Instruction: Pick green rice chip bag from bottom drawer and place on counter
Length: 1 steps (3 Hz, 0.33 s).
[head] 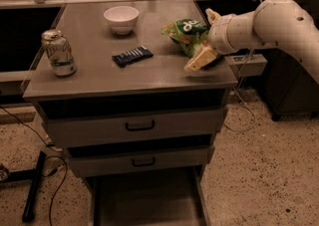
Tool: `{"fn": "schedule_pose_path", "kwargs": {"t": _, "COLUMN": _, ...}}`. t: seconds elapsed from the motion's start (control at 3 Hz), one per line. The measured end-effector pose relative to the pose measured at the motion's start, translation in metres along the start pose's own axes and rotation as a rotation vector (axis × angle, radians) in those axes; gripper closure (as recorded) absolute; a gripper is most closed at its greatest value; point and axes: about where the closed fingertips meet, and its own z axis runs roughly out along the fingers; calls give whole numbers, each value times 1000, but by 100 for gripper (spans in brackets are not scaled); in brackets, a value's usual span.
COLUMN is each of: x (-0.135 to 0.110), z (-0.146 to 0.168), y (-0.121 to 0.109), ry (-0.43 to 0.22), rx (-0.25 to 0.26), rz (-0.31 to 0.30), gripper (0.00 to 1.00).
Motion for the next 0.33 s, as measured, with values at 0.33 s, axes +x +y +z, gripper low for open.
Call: {"fn": "schedule_pose_path", "kwargs": {"t": 0.33, "x": 0, "z": 0, "y": 0, "ry": 0, "rx": 0, "rz": 0, "gripper": 0}}
